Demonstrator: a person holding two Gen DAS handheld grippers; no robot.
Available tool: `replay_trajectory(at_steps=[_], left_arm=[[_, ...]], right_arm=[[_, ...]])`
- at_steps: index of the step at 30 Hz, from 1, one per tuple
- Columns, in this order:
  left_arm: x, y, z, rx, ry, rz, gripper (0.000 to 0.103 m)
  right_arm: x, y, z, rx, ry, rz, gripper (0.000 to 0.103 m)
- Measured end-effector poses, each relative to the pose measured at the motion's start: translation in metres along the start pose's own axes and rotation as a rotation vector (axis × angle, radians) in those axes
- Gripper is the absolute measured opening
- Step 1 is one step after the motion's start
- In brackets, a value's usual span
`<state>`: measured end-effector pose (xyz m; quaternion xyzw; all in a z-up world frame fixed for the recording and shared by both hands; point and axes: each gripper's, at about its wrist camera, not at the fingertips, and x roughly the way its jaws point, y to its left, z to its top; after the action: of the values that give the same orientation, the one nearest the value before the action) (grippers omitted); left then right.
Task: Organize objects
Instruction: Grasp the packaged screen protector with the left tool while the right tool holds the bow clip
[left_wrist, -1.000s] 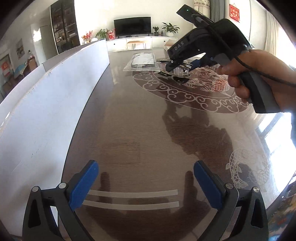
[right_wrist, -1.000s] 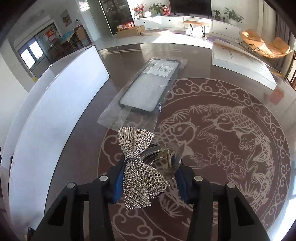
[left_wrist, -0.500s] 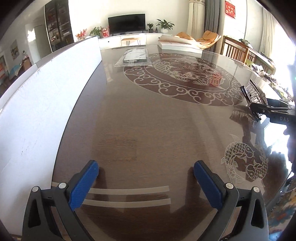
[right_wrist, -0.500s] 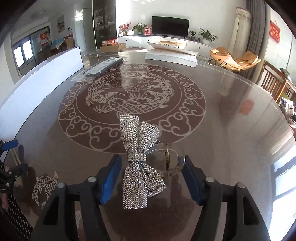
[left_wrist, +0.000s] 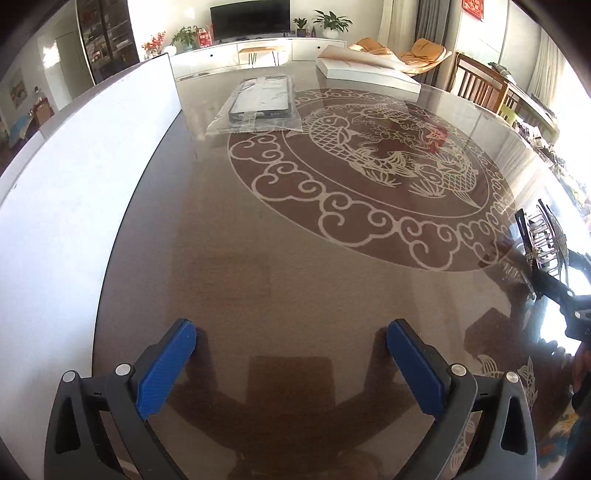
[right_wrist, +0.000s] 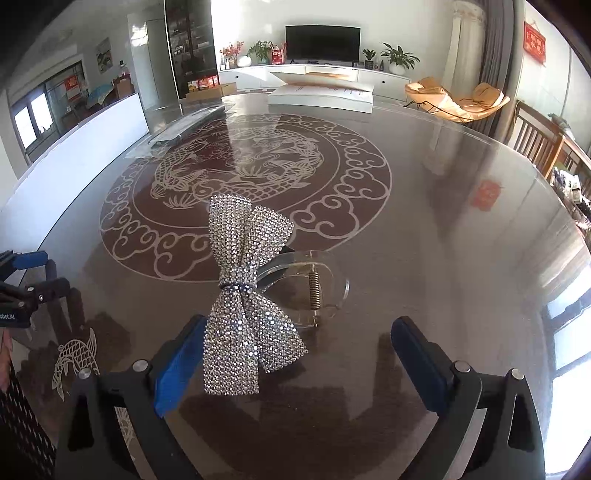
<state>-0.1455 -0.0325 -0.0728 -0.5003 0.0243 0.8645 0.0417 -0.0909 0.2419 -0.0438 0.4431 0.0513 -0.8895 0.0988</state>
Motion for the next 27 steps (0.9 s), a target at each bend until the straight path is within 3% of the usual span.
replay_trajectory(at_steps=[13,19,23,25,27], left_arm=[[0.080,0.043,0.146,0.028,0.018,-0.020,0.103],[0.098,0.048,0.181,0.032,0.048,-0.025,0.103],[0.094,0.049,0.180,0.076,0.113,-0.031,0.103],[0.072,0.057,0.177,0.054,0.019,0.018,0.100],[0.047,0.063,0.186,0.036,-0.076,-0.017,0.100]], right_arm=[[0.002,0.005,-0.004,-0.028,0.022,0.013,0.101],[0.002,0.005,-0.004,-0.027,0.021,0.013,0.101],[0.002,0.004,-0.004,-0.024,0.020,0.016,0.101],[0.001,0.004,-0.004,-0.019,0.017,0.024,0.101],[0.001,0.003,-0.004,-0.016,0.016,0.028,0.101]])
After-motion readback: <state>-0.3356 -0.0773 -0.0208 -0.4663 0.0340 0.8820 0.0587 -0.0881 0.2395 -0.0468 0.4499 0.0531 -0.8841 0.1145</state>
